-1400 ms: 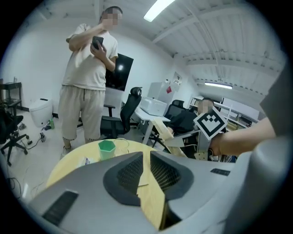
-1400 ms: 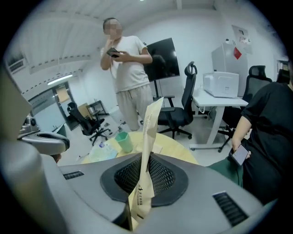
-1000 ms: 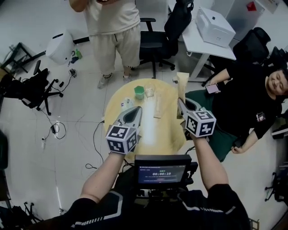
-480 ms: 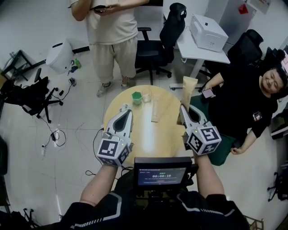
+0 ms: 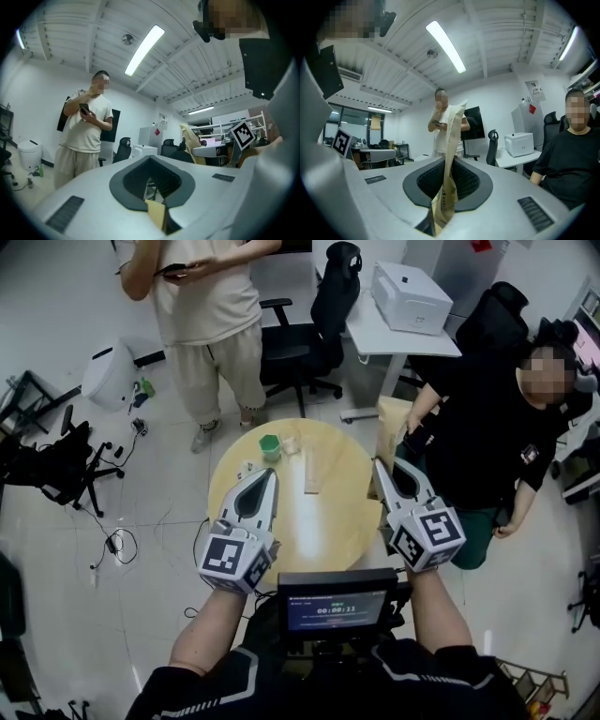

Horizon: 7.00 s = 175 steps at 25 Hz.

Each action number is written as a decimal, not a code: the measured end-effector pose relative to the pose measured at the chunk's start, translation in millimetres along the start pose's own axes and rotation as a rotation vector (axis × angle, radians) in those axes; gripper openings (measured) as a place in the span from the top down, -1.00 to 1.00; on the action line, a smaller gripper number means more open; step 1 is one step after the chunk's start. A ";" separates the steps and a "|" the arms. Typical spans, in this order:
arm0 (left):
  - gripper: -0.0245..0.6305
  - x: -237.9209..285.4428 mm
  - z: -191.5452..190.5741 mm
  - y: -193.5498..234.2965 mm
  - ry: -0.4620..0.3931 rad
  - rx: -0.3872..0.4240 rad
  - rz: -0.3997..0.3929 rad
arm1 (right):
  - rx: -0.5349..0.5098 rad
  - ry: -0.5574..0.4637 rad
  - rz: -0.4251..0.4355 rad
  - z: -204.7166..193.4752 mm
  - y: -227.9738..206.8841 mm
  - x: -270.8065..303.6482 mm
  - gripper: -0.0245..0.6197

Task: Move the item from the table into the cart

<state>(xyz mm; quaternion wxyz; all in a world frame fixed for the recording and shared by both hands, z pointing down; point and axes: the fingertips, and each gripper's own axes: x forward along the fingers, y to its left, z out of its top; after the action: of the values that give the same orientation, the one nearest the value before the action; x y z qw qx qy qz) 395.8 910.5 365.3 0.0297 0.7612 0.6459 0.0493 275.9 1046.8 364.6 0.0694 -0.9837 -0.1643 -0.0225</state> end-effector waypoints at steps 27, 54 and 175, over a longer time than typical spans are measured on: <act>0.92 -134.0 -62.4 -567.7 0.064 0.014 -1.250 | -0.102 -0.208 -1.177 -4.8 22.8 -647.0 0.84; 0.92 -721.1 -120.7 -899.6 0.197 -0.004 -2.527 | -0.069 -0.285 -2.464 -104.3 521.5 -1088.4 0.84; 0.93 -2186.3 -121.6 -369.7 0.529 0.655 -3.054 | 1.579 -0.702 -2.530 -490.9 1955.7 -1269.9 0.86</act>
<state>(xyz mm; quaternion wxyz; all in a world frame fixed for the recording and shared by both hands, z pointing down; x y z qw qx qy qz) -331.9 -1187.5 365.6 0.2181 0.6348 -0.7404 0.0359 -296.5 -1261.6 512.6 0.4532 0.1281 -0.8455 0.2517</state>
